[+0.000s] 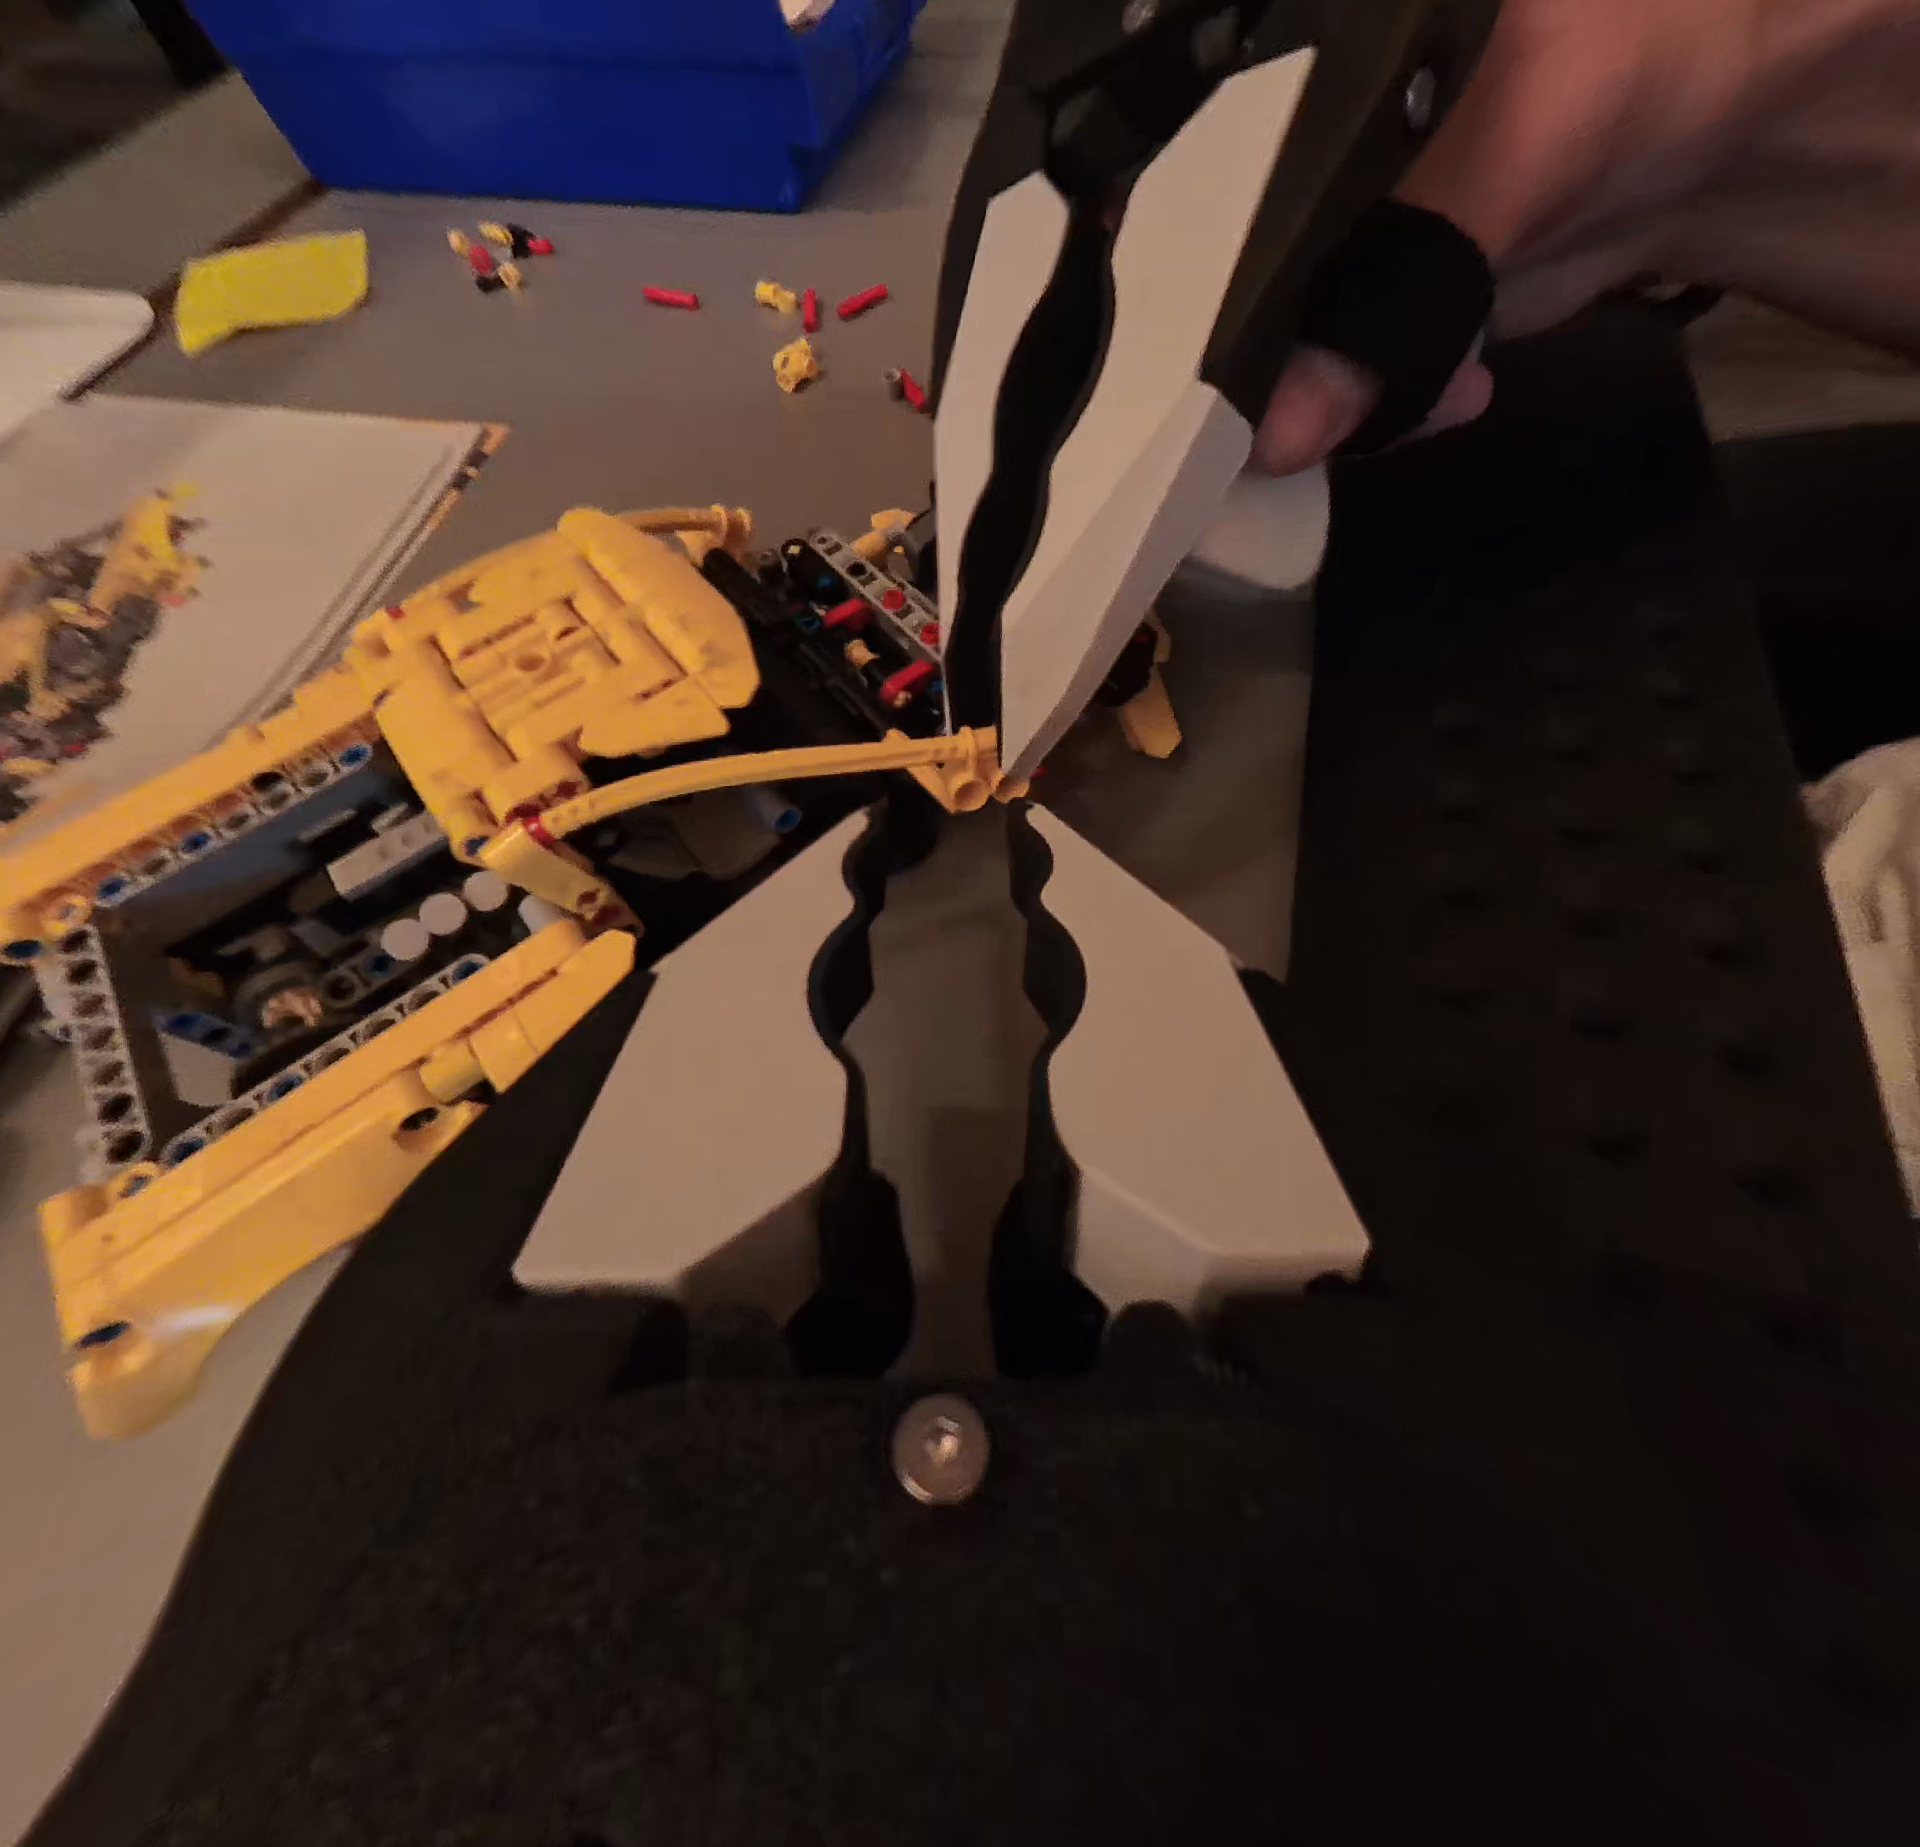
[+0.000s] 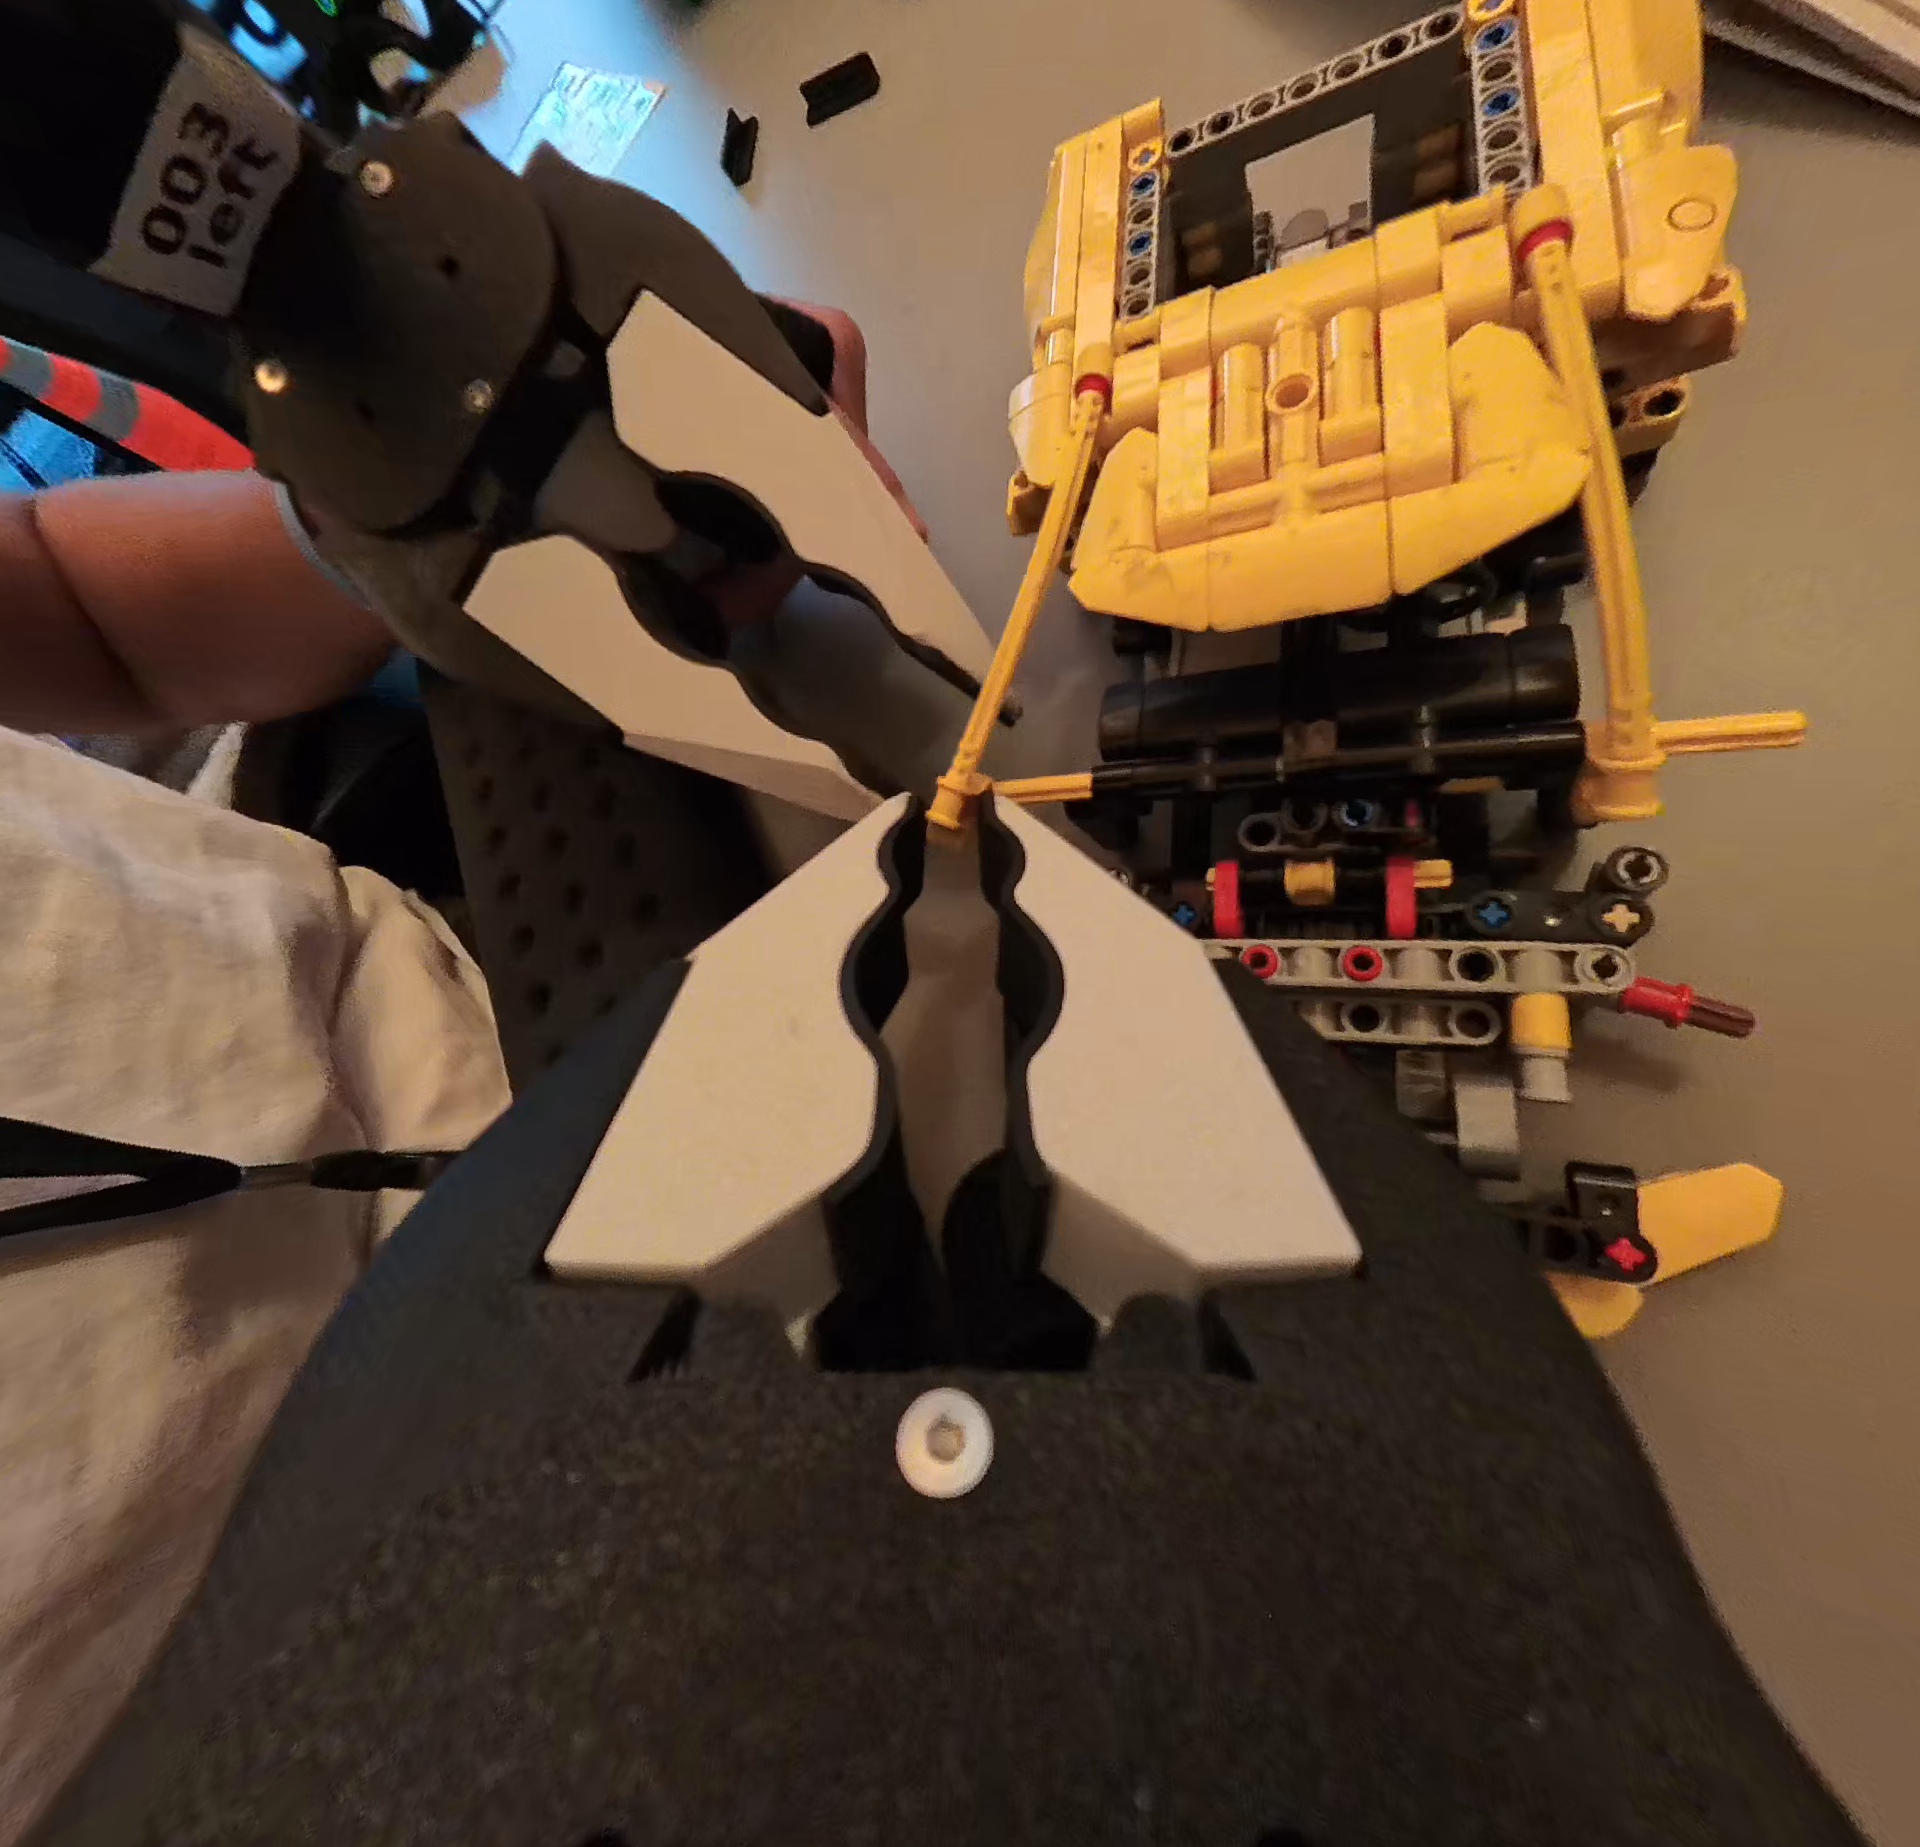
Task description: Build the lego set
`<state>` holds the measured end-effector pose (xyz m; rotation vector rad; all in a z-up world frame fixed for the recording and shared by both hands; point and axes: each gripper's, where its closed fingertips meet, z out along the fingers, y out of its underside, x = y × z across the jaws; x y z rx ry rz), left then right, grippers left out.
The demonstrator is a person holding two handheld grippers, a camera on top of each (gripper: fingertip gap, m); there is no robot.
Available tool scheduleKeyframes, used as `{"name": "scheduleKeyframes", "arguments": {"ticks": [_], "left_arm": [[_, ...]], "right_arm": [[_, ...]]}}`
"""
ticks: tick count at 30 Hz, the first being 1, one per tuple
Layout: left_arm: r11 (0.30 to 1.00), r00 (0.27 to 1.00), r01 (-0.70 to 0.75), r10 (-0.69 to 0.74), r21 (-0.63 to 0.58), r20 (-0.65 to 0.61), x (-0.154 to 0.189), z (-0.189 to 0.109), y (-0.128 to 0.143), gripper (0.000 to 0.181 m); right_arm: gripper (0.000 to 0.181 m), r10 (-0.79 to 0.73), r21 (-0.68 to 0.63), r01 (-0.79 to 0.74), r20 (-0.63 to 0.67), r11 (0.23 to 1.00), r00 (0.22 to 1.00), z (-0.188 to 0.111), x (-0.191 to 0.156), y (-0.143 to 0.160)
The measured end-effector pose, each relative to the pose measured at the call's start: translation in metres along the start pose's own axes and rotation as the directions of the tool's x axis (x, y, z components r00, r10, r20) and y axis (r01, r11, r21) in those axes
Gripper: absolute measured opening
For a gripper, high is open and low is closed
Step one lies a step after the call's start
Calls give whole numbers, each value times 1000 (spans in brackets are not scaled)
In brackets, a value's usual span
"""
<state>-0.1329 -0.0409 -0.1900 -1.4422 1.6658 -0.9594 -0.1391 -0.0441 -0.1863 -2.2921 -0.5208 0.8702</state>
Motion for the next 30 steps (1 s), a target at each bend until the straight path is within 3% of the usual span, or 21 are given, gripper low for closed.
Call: {"name": "scheduleKeyframes", "arguments": {"ticks": [12,16,21,30], "left_arm": [[915,898,-403,402,-31,180,7,0,-2,12],[933,914,-354,360,-66,185,4,0,2,15],[937,916,-341,349,-77,197,4,-3,0,15],[967,938,-233,251,-101,241,2,4,0,15]], "right_arm": [[9,118,-90,-106,139,990,983,0,-1,2],[8,118,-139,-90,210,986,971,2,-6,0],[7,84,-180,-51,180,982,980,9,-3,2],[11,-143,-193,138,-13,971,990,2,6,-2]]}}
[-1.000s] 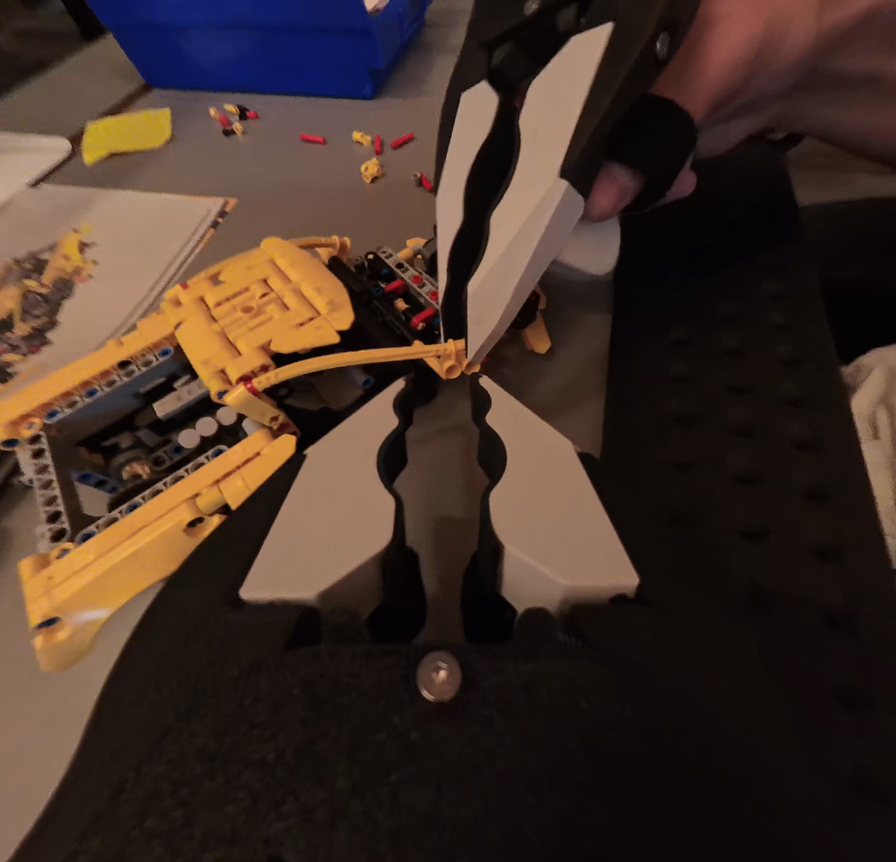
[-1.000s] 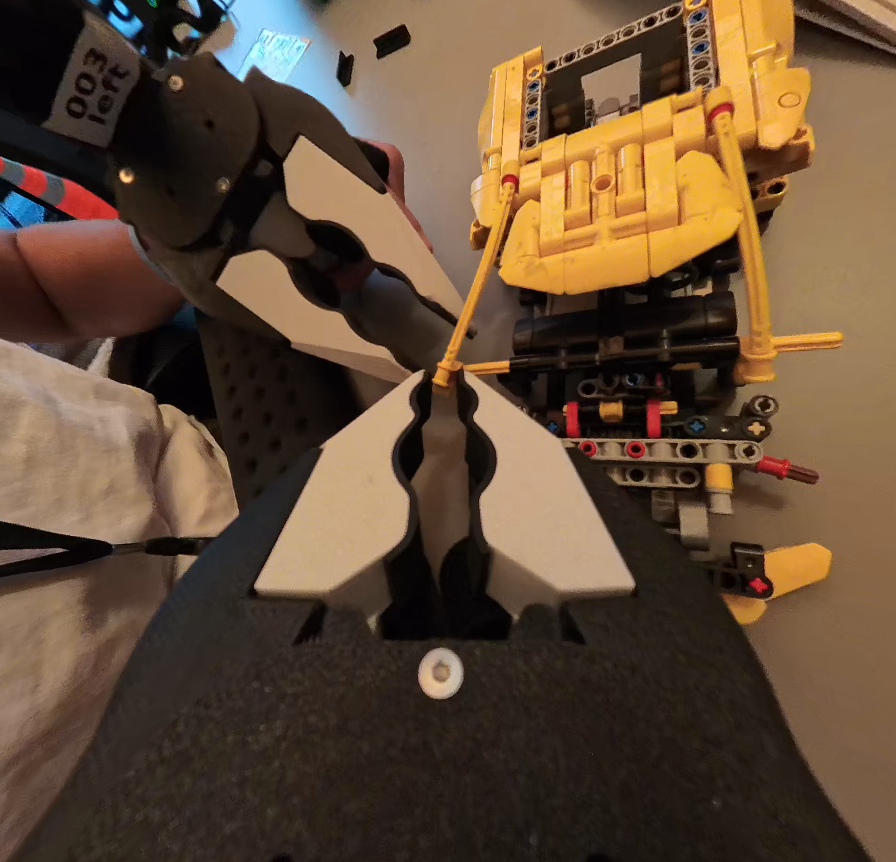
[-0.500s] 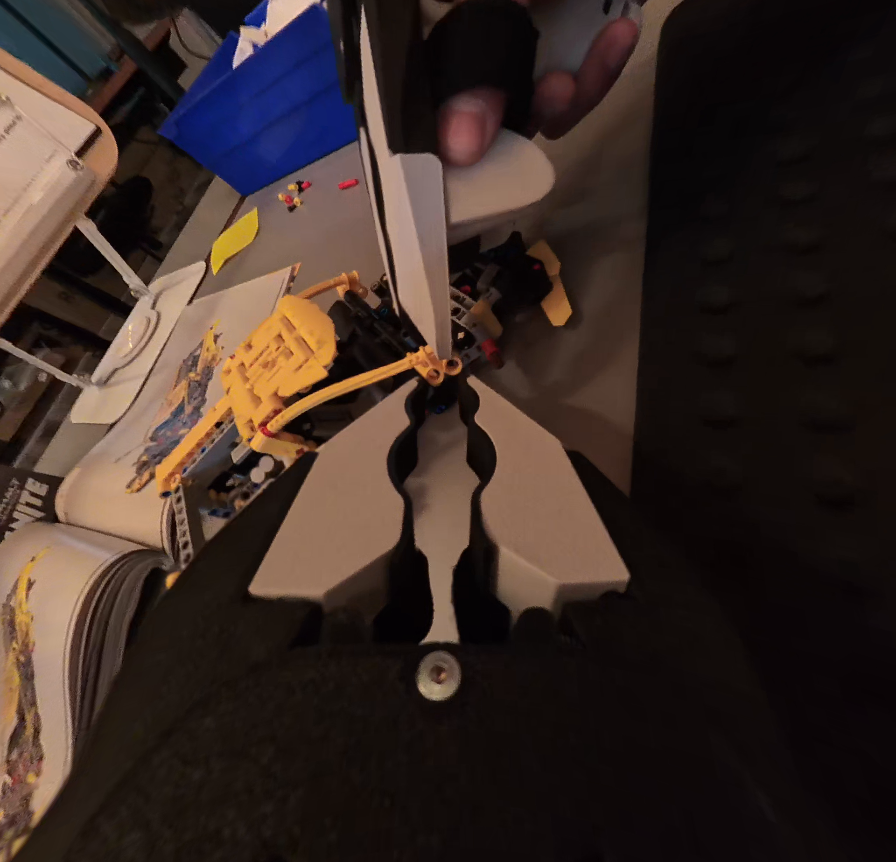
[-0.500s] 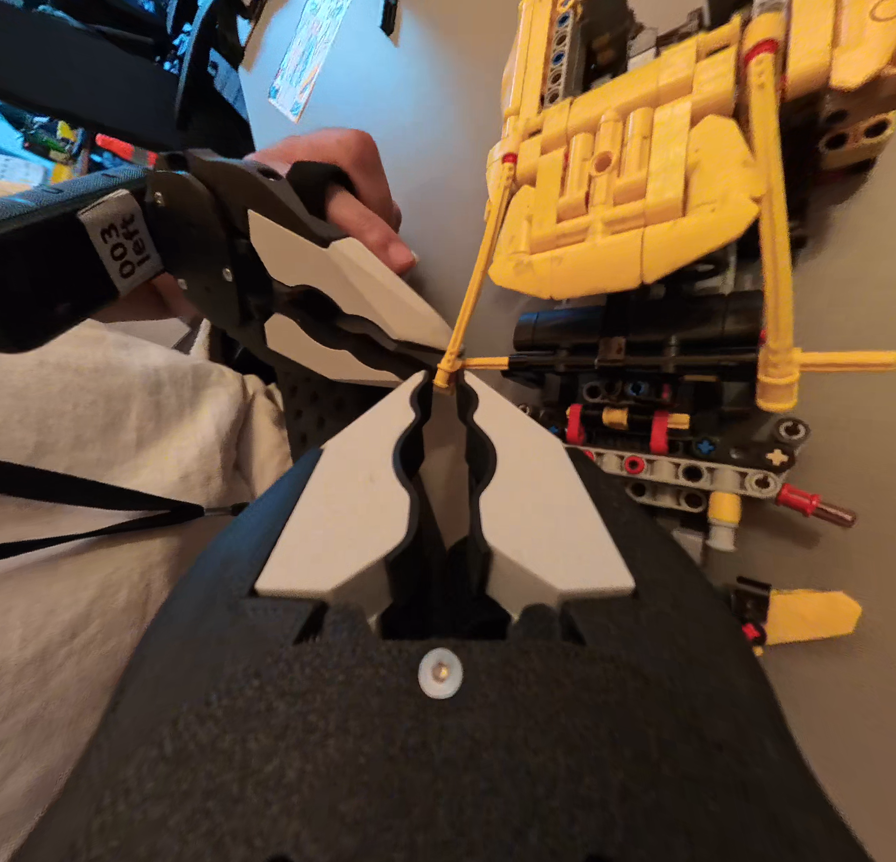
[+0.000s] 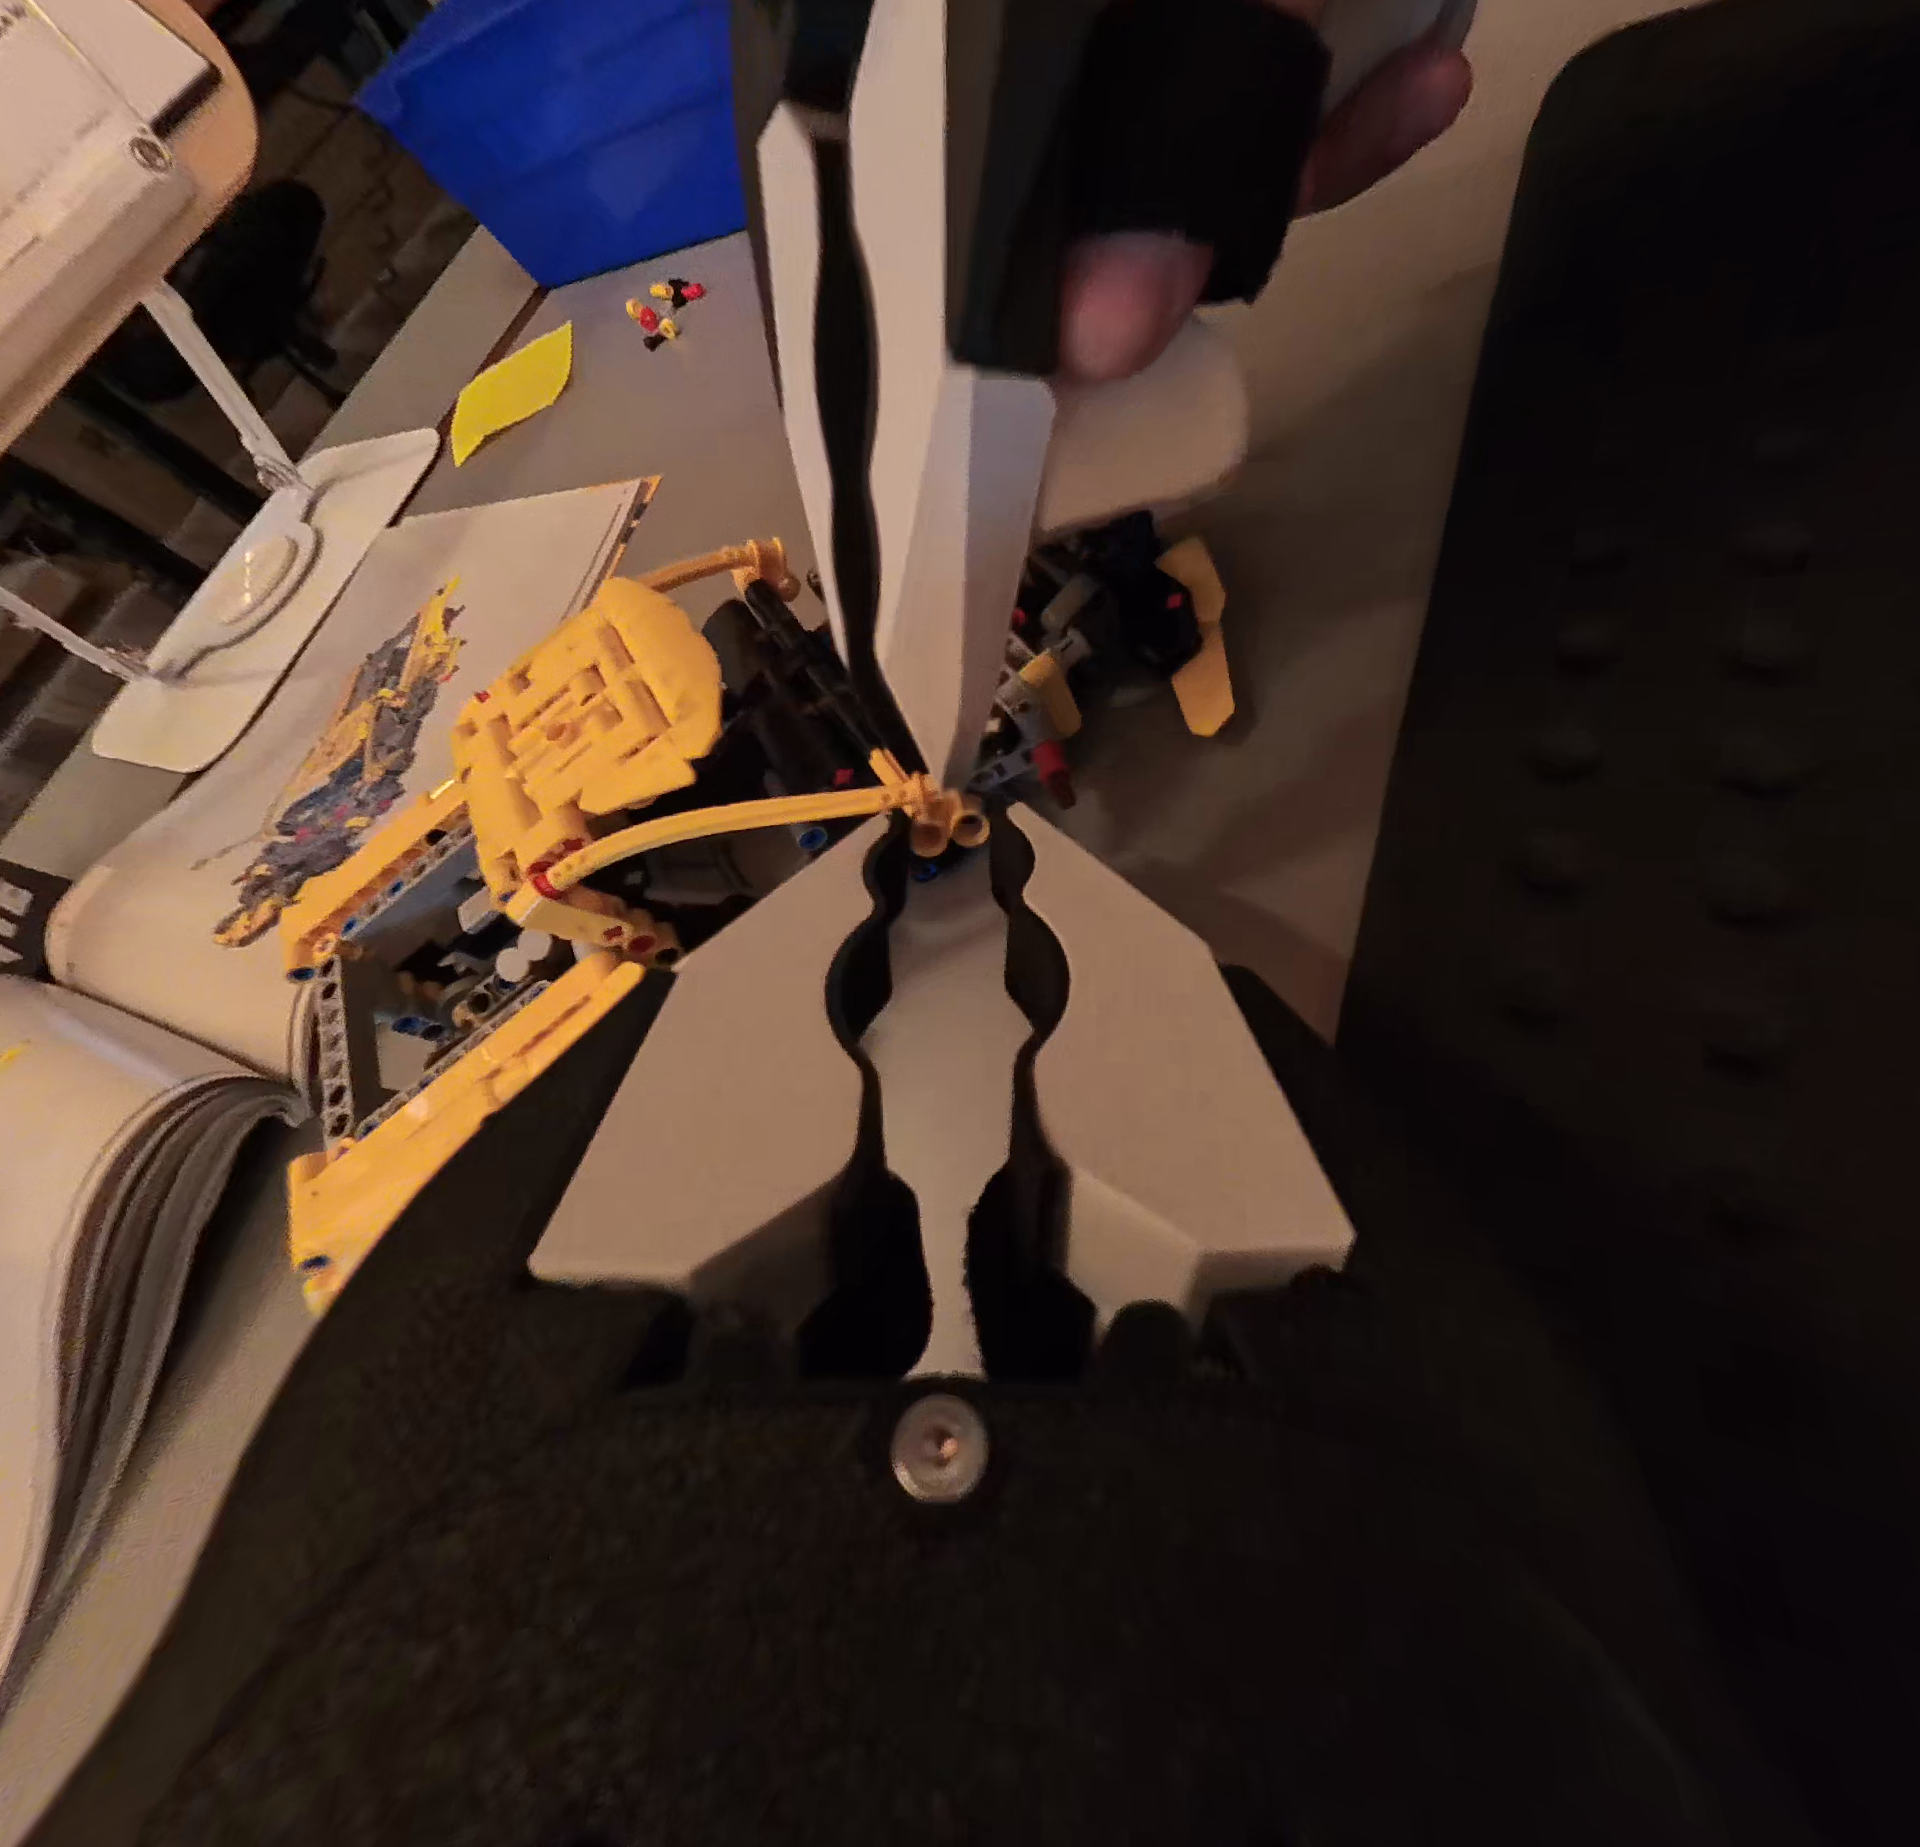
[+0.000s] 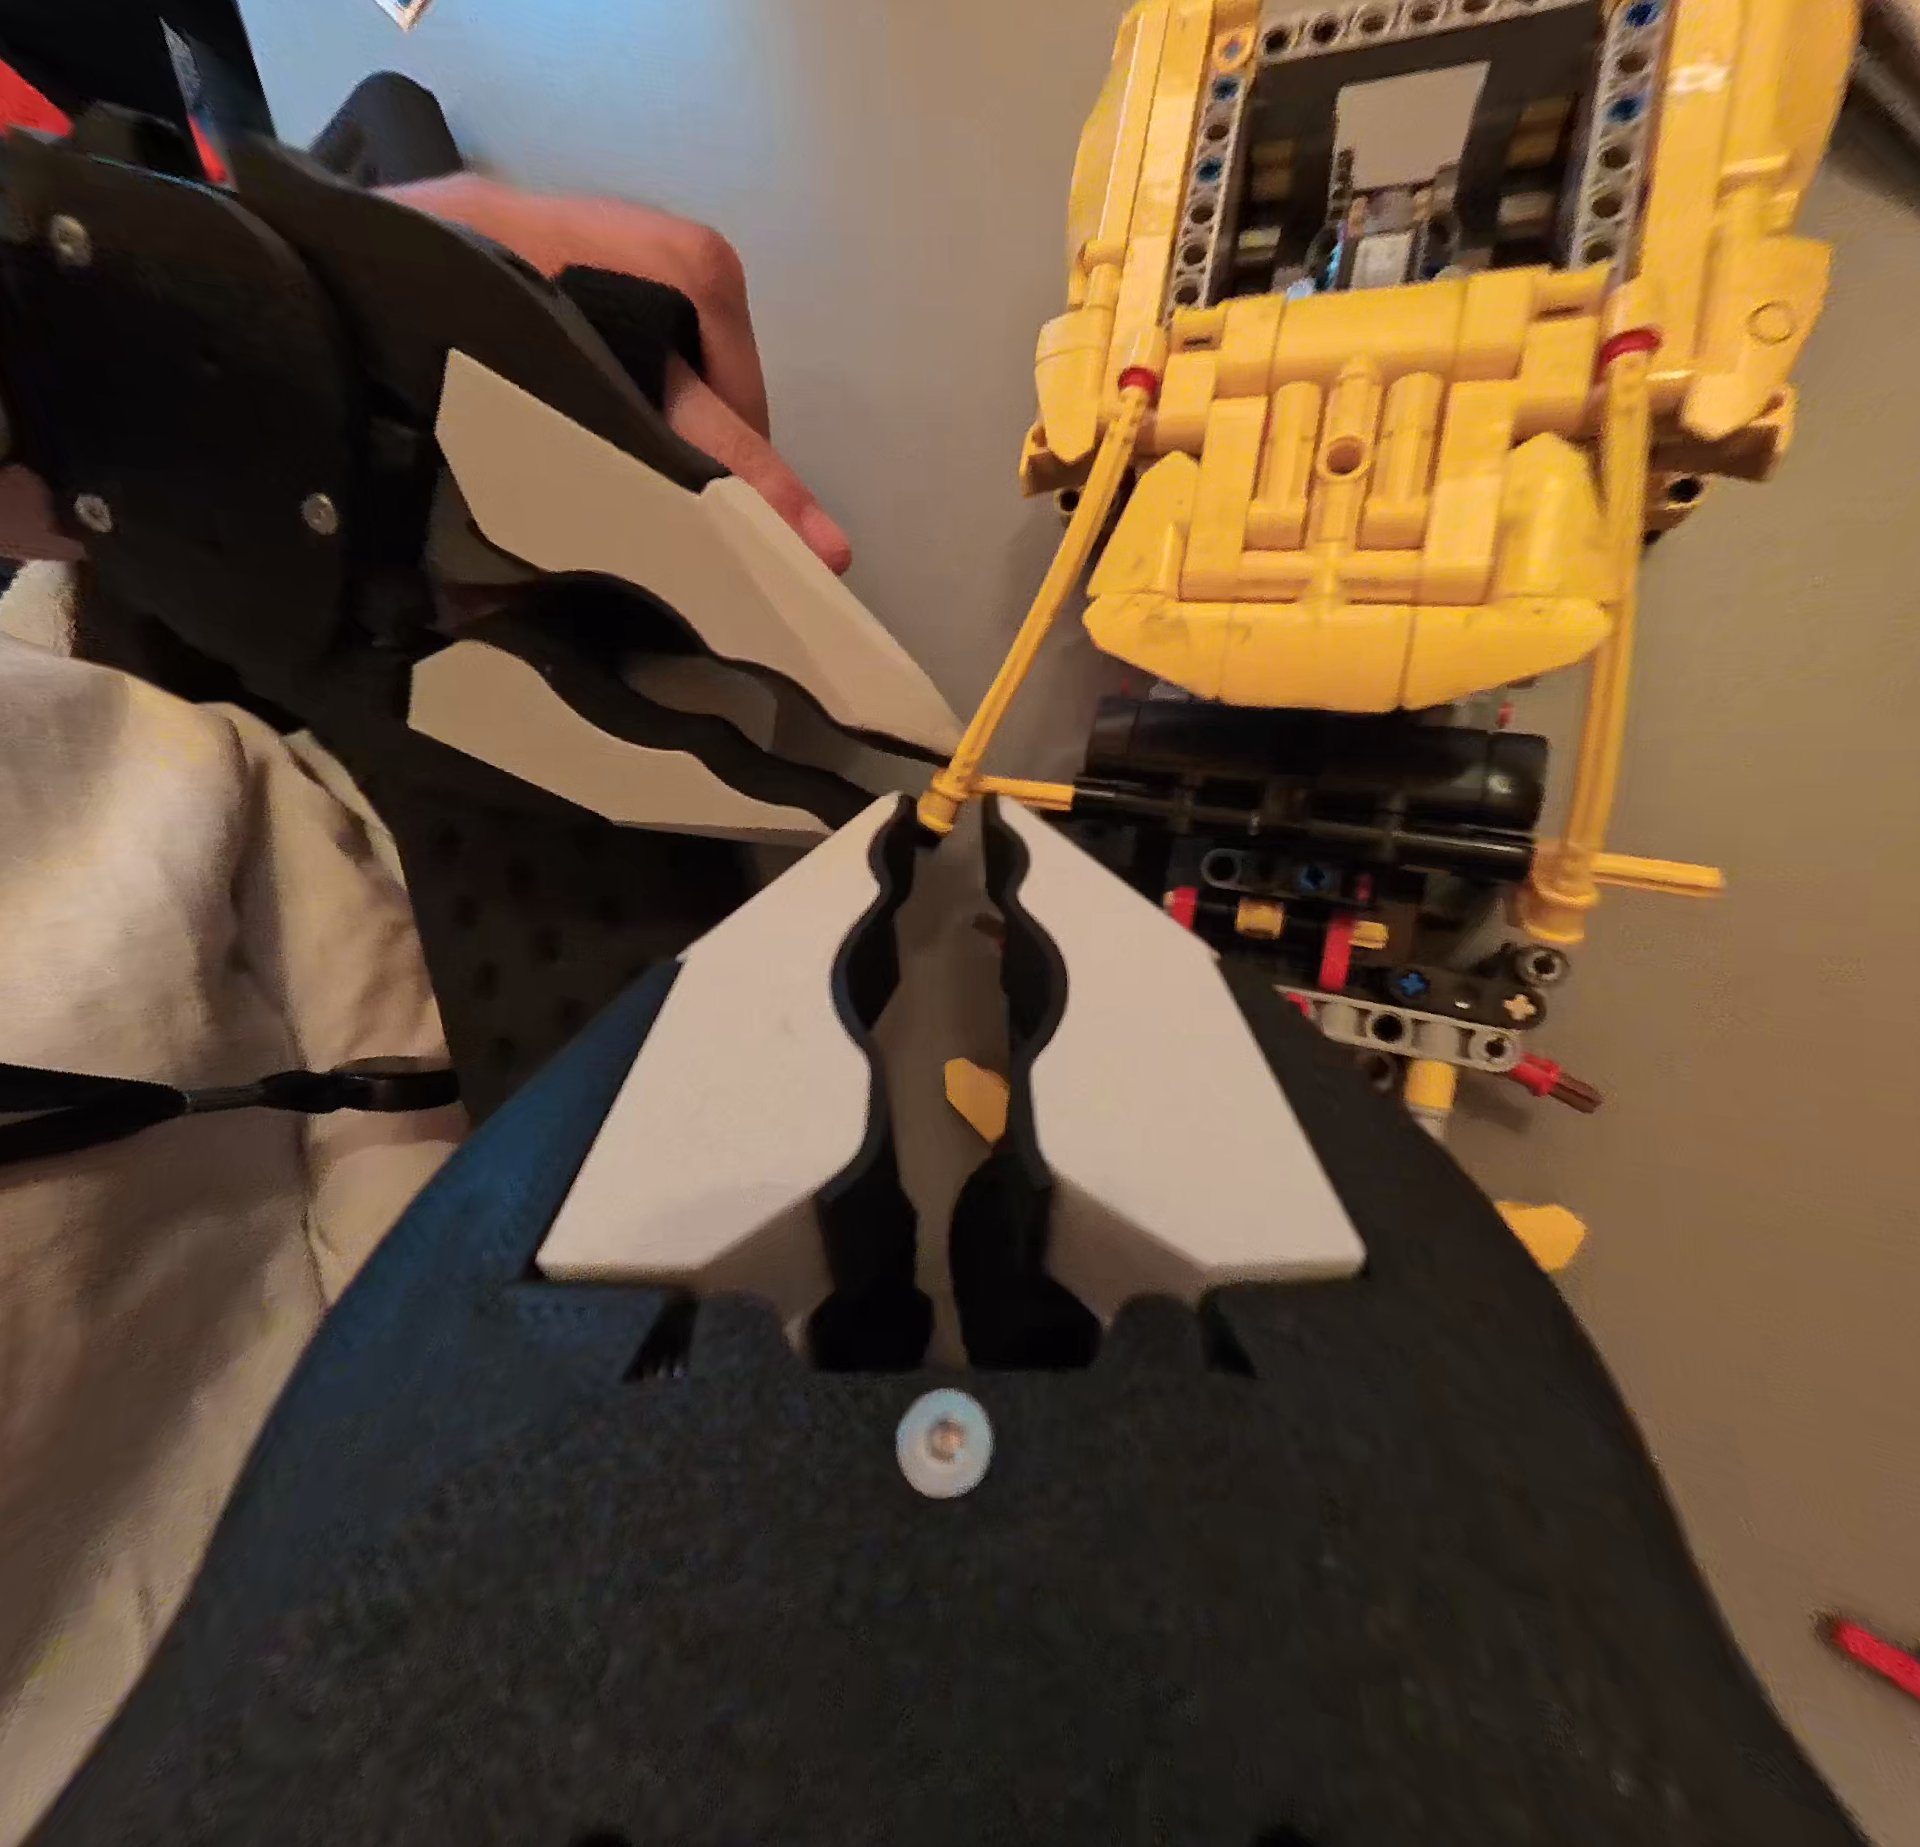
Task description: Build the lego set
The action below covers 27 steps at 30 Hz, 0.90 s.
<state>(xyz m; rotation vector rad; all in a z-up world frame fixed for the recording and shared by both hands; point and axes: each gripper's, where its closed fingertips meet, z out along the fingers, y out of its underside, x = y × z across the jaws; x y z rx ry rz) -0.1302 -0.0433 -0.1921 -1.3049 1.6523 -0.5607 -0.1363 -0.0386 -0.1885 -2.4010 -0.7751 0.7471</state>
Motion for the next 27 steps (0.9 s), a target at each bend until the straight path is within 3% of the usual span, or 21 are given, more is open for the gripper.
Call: {"name": "scheduleKeyframes", "arguments": {"ticks": [4,6,7,12,15,19,27], "left_arm": [[997,997,69,-69,14,-28,1,2,-1,15],[997,997,75,-75,19,-32,1,3,0,15],[997,997,75,-74,14,-31,1,4,1,15],[999,999,50,-50,-6,-2,1,8,2,15],[999,999,34,-34,-19,17,1,8,2,15],[995,996,90,-90,-41,12,5,9,-1,15],[990,993,57,-43,-126,108,6,9,-1,15]], "right_arm": [[33,7,215,-7,0,977,1000,-33,28,-25],[63,0,345,19,-56,939,998,-48,56,-34],[83,5,345,18,-66,939,998,-47,64,-29],[133,-47,160,73,-161,984,986,-8,65,-2],[138,-45,158,73,-172,985,984,-2,62,-1],[129,-15,166,41,-153,985,988,-1,59,1],[123,-23,135,40,-123,990,992,-1,57,4]]}}
